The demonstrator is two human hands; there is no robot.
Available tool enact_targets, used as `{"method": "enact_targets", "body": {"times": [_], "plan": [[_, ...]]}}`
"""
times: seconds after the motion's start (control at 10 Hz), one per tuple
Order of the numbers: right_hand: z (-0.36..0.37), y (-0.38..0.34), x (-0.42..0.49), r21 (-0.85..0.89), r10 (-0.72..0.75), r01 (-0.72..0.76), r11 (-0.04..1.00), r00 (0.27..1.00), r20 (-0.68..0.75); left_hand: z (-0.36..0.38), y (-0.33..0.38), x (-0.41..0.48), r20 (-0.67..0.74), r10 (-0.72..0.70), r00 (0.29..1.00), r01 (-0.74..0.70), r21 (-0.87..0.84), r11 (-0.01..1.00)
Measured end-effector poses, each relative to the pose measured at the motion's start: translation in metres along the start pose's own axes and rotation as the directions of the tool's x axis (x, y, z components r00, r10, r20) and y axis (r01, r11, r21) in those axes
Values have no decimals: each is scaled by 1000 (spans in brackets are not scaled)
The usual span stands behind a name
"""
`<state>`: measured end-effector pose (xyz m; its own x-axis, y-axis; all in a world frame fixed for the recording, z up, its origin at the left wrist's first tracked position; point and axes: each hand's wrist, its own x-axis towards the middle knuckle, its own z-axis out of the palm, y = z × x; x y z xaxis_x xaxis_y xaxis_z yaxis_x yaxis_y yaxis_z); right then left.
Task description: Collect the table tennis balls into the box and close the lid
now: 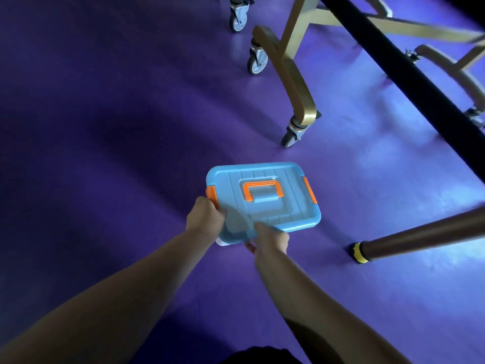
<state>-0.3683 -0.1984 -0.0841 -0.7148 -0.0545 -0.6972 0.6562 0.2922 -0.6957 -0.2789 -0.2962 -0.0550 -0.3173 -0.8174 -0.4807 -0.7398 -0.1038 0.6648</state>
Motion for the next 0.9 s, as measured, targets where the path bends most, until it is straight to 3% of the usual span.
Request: {"method": "enact_targets", "body": {"times": [0.2, 0.3, 0.6, 0.8, 0.9], "plan": [[-28, -55, 35, 25, -108, 112, 993, 986, -129, 15, 36, -2, 83, 169, 982, -159, -121, 980], [-40, -82, 59, 19, -149, 153, 988, 980, -132, 10, 47, 9, 28, 180, 983, -173, -158, 972], [-48, -131, 108, 55, -247, 249, 967, 968, -35, -16, 39, 40, 13, 114, 993, -105, -305, 947], [-35, -133, 127, 20, -207, 210, 978, 973, -99, -9, 30, 57, 45, 73, 996, -54, -332, 942], [-30, -121, 118, -163, -268, 236, 958, 939, -214, -13, 24, 54, 89, 63, 994, -33, -304, 952]]}}
